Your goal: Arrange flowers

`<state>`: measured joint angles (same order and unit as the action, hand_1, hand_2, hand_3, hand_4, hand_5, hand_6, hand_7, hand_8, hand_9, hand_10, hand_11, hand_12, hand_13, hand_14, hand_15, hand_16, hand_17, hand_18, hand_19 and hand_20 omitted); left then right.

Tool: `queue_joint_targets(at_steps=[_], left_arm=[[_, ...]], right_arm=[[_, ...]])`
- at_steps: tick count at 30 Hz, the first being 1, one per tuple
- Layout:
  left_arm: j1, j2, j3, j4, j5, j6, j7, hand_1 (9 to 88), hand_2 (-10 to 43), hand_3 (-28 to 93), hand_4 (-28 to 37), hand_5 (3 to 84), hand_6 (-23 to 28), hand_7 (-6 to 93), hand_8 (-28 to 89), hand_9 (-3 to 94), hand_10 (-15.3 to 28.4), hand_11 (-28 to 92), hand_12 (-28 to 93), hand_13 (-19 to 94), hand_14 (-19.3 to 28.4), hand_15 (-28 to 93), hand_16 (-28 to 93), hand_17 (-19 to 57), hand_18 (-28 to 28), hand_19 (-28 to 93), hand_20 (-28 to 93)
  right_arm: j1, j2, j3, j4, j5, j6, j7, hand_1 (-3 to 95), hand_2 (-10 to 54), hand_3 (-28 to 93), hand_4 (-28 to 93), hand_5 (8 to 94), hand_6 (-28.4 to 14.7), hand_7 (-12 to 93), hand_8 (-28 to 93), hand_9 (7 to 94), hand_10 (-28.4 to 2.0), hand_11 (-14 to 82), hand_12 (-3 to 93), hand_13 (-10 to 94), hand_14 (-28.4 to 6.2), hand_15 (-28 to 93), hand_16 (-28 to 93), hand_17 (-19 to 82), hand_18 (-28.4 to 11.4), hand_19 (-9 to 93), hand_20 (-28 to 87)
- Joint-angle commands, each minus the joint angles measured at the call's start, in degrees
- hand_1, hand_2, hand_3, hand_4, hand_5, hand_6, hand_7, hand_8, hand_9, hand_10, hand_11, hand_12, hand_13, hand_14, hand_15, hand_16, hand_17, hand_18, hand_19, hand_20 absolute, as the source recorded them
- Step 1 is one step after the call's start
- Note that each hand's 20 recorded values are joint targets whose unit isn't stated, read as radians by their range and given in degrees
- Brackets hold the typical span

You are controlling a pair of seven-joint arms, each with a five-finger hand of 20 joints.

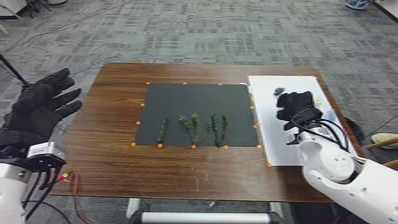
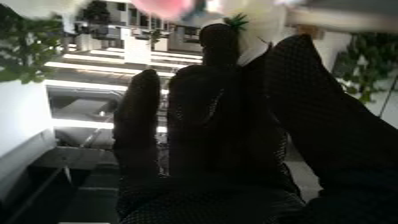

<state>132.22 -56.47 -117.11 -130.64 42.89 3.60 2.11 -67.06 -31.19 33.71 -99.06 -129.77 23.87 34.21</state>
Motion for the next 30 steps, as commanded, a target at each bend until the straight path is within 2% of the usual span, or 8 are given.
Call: queue_joint_targets(at_steps=[1,3,7,9,12,16,22,30], left_arm=[[0.09,1.03,-0.16,0.02,-0.43,0.22,-0.7,25.8,-3.6,68,-27.0,22.1,1.4,23.9,-11,17.0,9.5,23,19,10,13.1,44,-6,-10.5,19.7,39,10],[-0.68,1.53,0.02,0.3,-0.44,-0.22,-1.06,25.8,-3.6,69,-27.0,22.1,1.4,23.9,-11,16.9,9.4,23,19,10,13.1,44,-6,-10.5,19.7,39,10],[-2.96,2.74,1.42,1.06,-0.43,-0.62,-1.51,25.9,-3.5,68,-27.1,22.1,1.5,23.9,-11,16.9,9.4,23,19,10,13.1,45,-6,-10.5,19.6,39,10],[-3.15,3.06,1.63,1.09,-0.4,-0.76,-1.69,25.9,-3.5,68,-27.1,22.0,1.4,23.8,-11,17.0,9.5,23,19,10,13.0,44,-6,-10.4,19.6,39,10],[-2.77,3.06,1.53,0.96,-0.31,-0.53,-1.64,25.9,-3.5,68,-27.1,22.0,1.4,23.7,-11,16.9,9.5,23,19,10,13.0,44,-6,-10.5,19.6,39,10],[-1.53,2.7,0.79,0.7,-0.37,-0.31,-1.71,25.9,-3.4,68,-27.1,22.0,1.4,23.7,-11,16.9,9.5,23,19,10,13.1,44,-6,-10.4,19.6,39,10],[-1.7,2.6,1.2,0.97,-0.34,-0.35,-1.83,25.9,-3.5,68,-27.0,22.1,1.4,23.8,-11,17.0,9.5,23,19,10,13.1,44,-6,-10.5,19.6,39,10],[-2.66,3.21,2.11,1.45,-0.41,-0.7,-2.05,25.9,-3.5,68,-27.0,22.1,1.4,23.8,-11,17.0,9.4,23,19,10,13.1,45,-6,-10.4,19.5,39,10]], right_arm=[[-3.83,-3.47,8.88,-7.92,13.0,-1.33,-13.22,40.4,-9.5,88,-28,62.0,0.2,22,-15,60.6,-9.8,26.0,25.3,57,-5.8,70,48,22,-18.1,72,53],[-1.93,-5.9,7.55,-7.78,13.7,-3.21,-16.64,39.5,-9.5,89,-28,59.9,0.1,22,-15,58.8,-9.5,25.7,24.6,55,-6.9,74,45,21,-18.2,72,53],[0.99,-7.96,4.1,-7.83,11.4,-3.22,-15.55,38.1,-9.5,90,-28,57.5,-0.6,21,-15,56.5,-8.8,25.4,23.8,53,-7.7,77,42,19,-18.6,72,54],[1.07,-7.6,3.61,-8.35,9.11,-3.7,-13.68,37.7,-9.5,90,-28,57.5,-0.5,21,-14,56.5,-8.7,25.5,23.6,52,-7.9,77,40,19,-18.6,72,54],[2.47,-6.04,0.98,-7.62,-0.2,-6.11,-9.01,35.3,-9.5,90,-28,57.7,-0.6,21,-14,56.8,-8.9,25.7,23.7,52,-8.6,78,39,19,-18.6,72,54],[3.61,-6.18,-0.65,-4.48,0.12,-7.36,-7.75,32.8,-9.5,88,-28,54.3,-0.7,23,-14,52.9,-9.1,25.1,23.9,49,-8.9,78,38,17,-18.8,71,54],[8.35,-8.88,-4.36,1.45,0.82,-8.11,-6.81,31.5,-9.5,87,-28,42.5,-3.5,20,-13,41.8,-8.4,20.4,22.0,47,-9.3,79,34,16,-19.1,71,54],[16.3,-12.4,-12.25,8.01,1.58,-10.29,-5.84,32.5,-9.5,88,-28,44.6,-2.1,21,-14,46.3,-7.6,16.7,18.7,50,-8.3,79,30,17,-18.8,71,54]])
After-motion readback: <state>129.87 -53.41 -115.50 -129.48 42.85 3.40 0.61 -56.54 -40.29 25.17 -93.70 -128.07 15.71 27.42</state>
